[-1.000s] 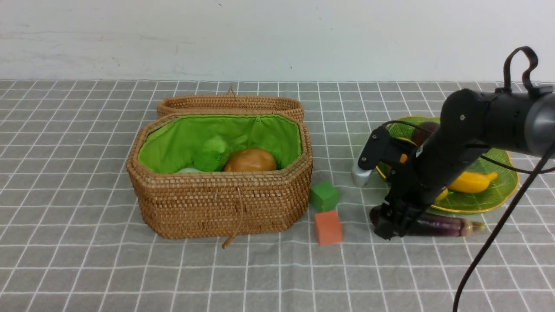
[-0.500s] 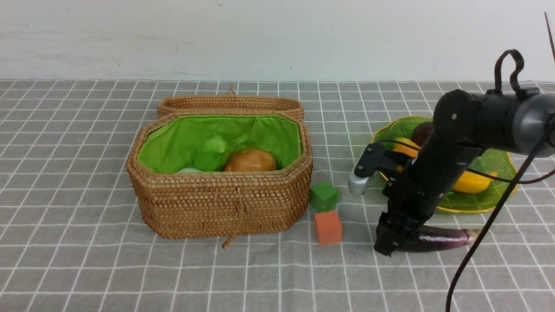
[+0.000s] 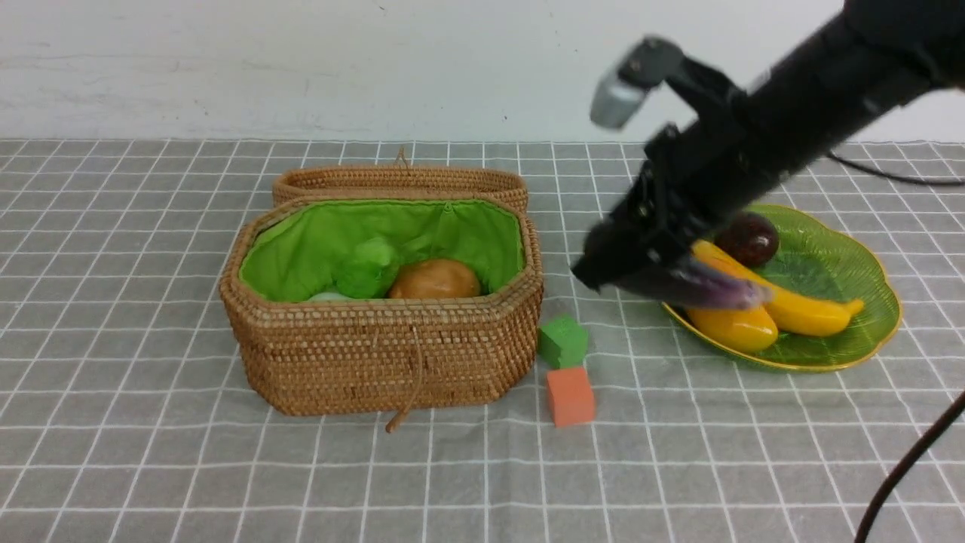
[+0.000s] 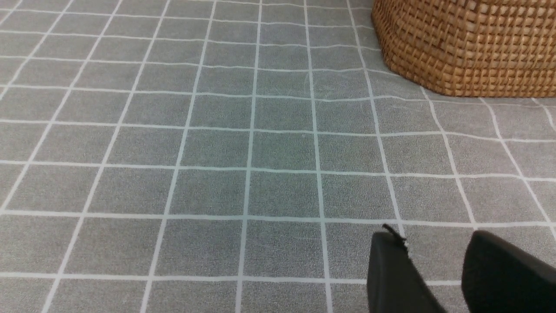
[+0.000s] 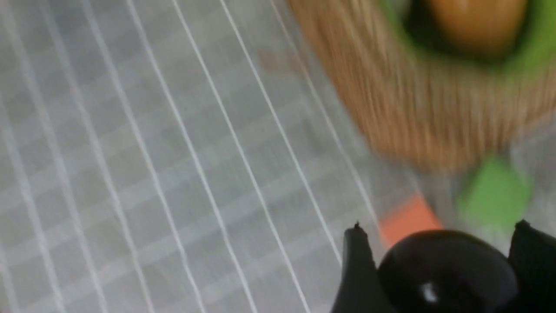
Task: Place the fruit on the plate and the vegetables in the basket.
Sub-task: Grab an eggplant with your right arm and place it in the basket on the left.
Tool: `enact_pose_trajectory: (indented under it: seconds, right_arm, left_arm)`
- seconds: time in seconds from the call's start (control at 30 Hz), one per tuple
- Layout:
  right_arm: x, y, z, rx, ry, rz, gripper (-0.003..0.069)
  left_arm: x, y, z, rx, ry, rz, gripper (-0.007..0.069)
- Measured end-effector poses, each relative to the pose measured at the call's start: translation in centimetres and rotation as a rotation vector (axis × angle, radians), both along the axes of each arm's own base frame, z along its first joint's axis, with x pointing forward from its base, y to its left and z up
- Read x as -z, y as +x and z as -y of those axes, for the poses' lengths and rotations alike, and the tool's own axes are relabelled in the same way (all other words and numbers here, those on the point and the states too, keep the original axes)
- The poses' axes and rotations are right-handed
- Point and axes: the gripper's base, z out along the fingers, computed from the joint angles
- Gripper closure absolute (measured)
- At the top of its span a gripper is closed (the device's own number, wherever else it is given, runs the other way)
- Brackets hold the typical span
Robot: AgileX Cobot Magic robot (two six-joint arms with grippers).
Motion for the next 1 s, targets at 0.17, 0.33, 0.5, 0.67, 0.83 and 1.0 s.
enact_pose_trajectory:
  seconds: [0.17, 0.33, 0.5, 0.67, 0.83, 1.0]
  right_arm:
    - [-3.4, 0.3, -5.5, -0.008, 0.282, 0.125, 0.0239]
    - [-0.2, 3.5, -10.2, 0.179, 0.463, 0.168, 0.0239]
    - [3.8, 5.4, -12.2, 0.254, 0.449, 0.171, 0.0239]
    - [6.1, 6.2, -12.9, 0.285, 0.435, 0.136, 0.0227]
    - [5.9, 6.2, -12.9, 0.288, 0.44, 0.136, 0.0075]
    - [5.2, 5.1, -12.6, 0.18, 0.383, 0.145, -0.001]
  left_arm:
    - [0.0, 0.0, 0.0, 0.0, 0.001, 0.0, 0.0386]
    - [0.0, 0.0, 0.0, 0.0, 0.001, 0.0, 0.0386]
    - [0.0, 0.0, 0.0, 0.0, 0.001, -0.001, 0.0386]
    - [0.0, 0.0, 0.0, 0.0, 0.001, -0.001, 0.0386]
    - [0.0, 0.0, 0.0, 0.0, 0.001, -0.001, 0.0386]
    - [0.0, 0.0, 0.0, 0.0, 0.001, -0.001, 0.0386]
